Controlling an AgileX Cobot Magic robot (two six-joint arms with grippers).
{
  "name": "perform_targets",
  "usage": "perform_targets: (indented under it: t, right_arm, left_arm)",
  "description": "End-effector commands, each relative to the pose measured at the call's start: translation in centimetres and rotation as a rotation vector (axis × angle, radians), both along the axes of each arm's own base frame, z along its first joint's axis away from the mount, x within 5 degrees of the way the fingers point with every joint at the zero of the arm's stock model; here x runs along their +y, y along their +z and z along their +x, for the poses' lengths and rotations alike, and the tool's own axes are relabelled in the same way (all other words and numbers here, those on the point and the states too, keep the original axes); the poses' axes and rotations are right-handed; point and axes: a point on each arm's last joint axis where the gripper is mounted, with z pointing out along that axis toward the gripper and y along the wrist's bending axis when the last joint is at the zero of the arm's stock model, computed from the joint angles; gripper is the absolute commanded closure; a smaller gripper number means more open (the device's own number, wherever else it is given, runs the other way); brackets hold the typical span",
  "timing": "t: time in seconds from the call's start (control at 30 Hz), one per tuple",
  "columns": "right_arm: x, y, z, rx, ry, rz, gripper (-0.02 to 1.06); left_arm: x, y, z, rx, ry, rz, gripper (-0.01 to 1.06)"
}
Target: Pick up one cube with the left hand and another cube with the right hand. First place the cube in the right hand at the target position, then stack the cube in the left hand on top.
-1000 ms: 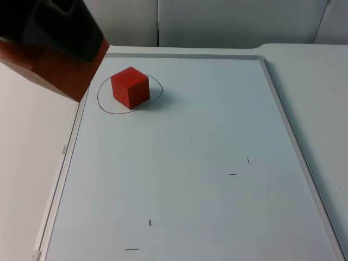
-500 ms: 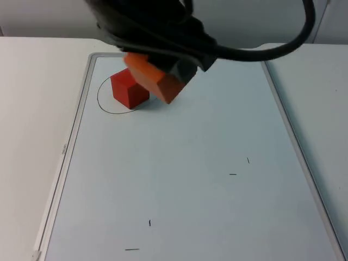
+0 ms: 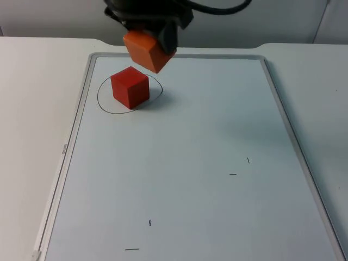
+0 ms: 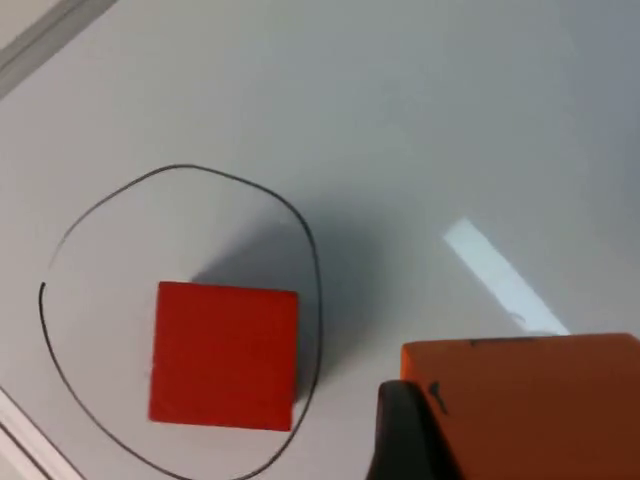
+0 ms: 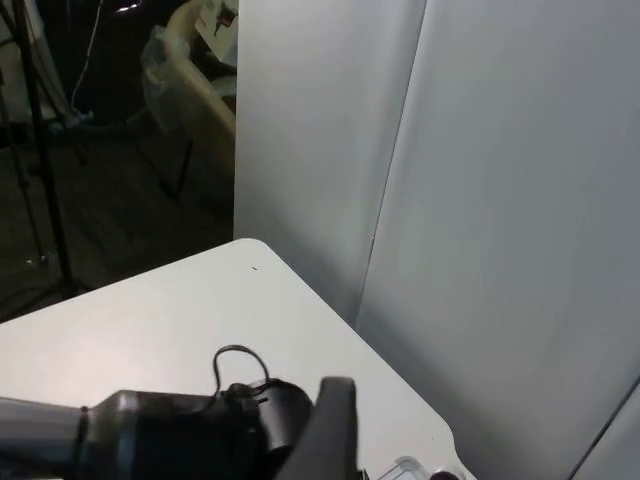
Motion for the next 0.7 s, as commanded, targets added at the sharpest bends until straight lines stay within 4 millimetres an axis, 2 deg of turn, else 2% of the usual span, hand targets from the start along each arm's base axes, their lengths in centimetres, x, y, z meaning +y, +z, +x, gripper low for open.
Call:
perform_targets:
  t: [0.0,0.1,0.27,0.57,0.67]
  right_arm:
    - [0.0,0.1,-0.1,-0.004,0.008,0.002,0.27]
    - [0.0,0.1,-0.1,-0.007,0.009,-0.001,0.27]
    - [0.0,0.1,-0.1,-0.007,0.009,-0.001,0.27]
    - [0.1,0.1,-0.3,-0.001,0.029,0.009,0.27]
    - [0.1,0.1,-0.3,0.0,0.031,0.01,0.27]
  left_arm:
    - [0.2,-0.5,0.8,0.031,0.008,-0.007,1.05]
    - [1.0,-1.5,2.8,0.056,-0.004,0.005,1.05]
    - [1.3,-2.2,4.0,0.084,-0.091,0.046,1.05]
    - [2.1,-4.0,5.5,0.079,-0.098,0.132,1.05]
    - [2.7,-4.0,5.7,0.075,-0.092,0.145,1.05]
